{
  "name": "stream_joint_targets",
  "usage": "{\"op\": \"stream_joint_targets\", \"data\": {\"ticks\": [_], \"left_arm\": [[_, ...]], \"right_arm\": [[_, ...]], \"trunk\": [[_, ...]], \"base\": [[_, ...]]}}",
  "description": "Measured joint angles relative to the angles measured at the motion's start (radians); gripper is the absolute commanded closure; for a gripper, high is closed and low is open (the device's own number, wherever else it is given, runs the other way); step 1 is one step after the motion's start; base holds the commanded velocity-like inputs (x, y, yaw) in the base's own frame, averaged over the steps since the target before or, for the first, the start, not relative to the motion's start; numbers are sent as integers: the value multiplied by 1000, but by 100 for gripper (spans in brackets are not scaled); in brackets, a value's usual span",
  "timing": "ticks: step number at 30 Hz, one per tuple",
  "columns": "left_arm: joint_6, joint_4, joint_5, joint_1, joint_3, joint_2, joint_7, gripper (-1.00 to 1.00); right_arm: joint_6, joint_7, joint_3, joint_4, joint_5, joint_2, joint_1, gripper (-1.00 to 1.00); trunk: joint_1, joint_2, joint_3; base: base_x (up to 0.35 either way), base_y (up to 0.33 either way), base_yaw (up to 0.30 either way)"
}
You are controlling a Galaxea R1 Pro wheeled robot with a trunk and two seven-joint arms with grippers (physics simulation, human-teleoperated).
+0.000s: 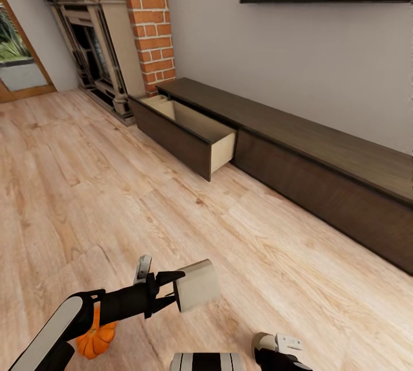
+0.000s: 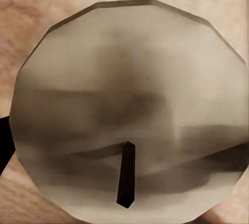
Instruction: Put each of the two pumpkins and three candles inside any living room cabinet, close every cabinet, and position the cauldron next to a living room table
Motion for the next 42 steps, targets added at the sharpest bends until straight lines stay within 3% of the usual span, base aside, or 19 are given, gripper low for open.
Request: {"op": "stream_joint_targets", "data": {"ticks": [26,35,42], "left_arm": [[-1,2,-16,0,2,0,19,100],[0,1,-17,-3,12,-3,133,100],[0,1,-16,-3,17,-3,141,100]], "right_arm": [[0,-1,-10,-5,-14,0,-1,100],[-1,-1,-10,-3,-15,0,0,100],[-1,-1,-10,-3,-15,0,0,100]], "trunk": [[-12,6,101],[-16,8,135],[-19,10,163]], "base": [[0,0,0],[0,0,0],[-3,0,0]]}}
